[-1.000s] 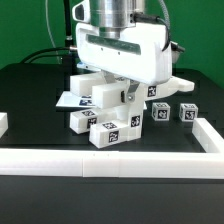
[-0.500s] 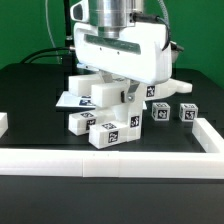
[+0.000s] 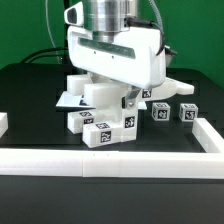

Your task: Assemble chair

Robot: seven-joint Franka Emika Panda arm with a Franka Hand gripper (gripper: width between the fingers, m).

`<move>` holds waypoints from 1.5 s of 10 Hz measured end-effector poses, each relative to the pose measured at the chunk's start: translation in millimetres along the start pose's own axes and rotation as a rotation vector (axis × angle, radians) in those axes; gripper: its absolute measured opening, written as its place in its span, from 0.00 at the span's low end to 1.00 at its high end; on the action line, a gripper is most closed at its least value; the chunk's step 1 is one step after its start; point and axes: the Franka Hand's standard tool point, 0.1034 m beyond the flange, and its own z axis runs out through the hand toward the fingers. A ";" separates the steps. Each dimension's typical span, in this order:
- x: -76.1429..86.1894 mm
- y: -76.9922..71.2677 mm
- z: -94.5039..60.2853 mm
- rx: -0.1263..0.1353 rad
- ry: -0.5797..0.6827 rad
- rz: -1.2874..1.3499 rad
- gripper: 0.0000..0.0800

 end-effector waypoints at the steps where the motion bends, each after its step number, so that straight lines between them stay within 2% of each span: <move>1: 2.4 2.5 1.2 -0.003 0.001 -0.007 0.81; 3: 5.7 7.3 5.4 -0.012 0.000 -0.019 0.81; 5: 11.8 8.3 1.6 -0.009 0.006 -0.029 0.81; 6: 13.4 8.3 -5.8 -0.009 -0.004 -0.043 0.81; 8: 16.4 8.2 -33.9 0.000 -0.034 -0.063 0.81; 10: 12.4 5.2 -61.4 0.031 -0.042 -0.081 0.81; 12: 2.9 6.7 -70.2 0.047 -0.047 -0.144 0.81; 15: 3.7 7.2 -67.2 0.042 -0.048 -0.145 0.81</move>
Offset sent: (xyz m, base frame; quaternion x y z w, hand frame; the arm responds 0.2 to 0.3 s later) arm 0.0054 -0.0116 -0.0018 0.0010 0.0044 -0.0158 0.9999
